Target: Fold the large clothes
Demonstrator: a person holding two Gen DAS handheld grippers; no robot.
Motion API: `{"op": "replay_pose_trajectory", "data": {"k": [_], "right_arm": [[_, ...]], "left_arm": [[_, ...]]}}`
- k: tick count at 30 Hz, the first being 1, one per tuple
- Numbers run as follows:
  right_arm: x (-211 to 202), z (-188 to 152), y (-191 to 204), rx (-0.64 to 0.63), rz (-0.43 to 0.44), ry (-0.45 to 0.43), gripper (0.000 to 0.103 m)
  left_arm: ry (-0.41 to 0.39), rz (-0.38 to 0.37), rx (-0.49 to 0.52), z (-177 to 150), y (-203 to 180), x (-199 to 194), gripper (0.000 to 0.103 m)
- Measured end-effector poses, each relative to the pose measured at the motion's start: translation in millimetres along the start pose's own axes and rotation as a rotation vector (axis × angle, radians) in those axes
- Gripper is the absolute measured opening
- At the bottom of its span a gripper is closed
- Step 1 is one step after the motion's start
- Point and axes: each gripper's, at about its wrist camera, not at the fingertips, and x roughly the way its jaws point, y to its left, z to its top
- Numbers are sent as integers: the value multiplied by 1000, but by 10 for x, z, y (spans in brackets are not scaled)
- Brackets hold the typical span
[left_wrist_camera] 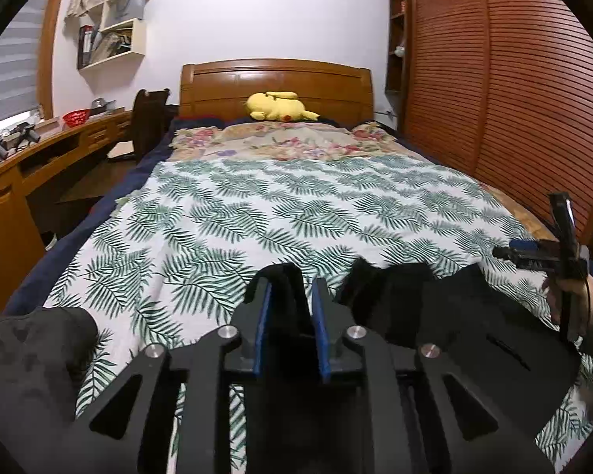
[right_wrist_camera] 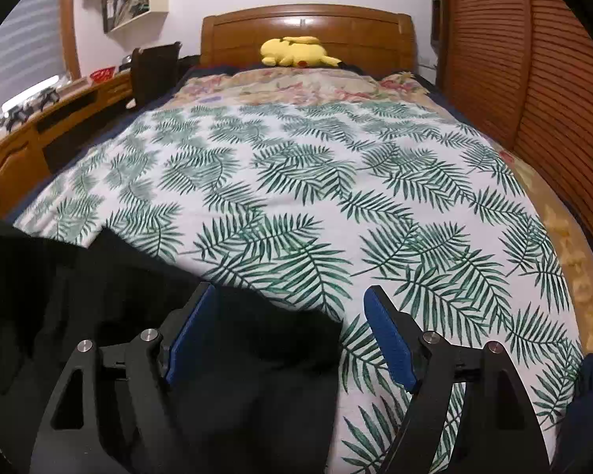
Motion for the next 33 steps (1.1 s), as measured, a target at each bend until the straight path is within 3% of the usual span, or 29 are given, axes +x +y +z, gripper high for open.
{"op": "replay_pose_trajectory", "data": {"k": [4, 14, 17, 18, 20, 21, 24, 28, 33], "right_arm": [[18, -27, -7, -29, -28, 27, 79], [491, -285, -64, -67, -83, 209, 75], [666, -343, -148, -45, -78, 277, 67], [698, -352, -164, -40, -74, 291, 59], [747, -372, -173, -47, -56, 310, 31], [753, -376, -155, -62, -60, 312, 8], [710, -350, -39, -138, -86, 283, 2], [403, -134, -34, -124, -187, 85, 0], [391, -16, -238, 8, -204, 104, 1]], "left_arm": [[-11, -3, 19, 8, -34, -72, 24], [20, -54, 10, -62, -44, -98, 29], [40, -66, 23, -129, -108, -84, 30], [52, -64, 44, -162, -153, -69, 30], [61, -69, 68, -203, -216, -58, 30], [70, -77, 84, -233, -263, -46, 31], [90, -95, 115, -291, -373, -17, 31], [114, -126, 144, -354, -520, 5, 32], [135, -152, 181, -419, -705, 5, 32]]}}
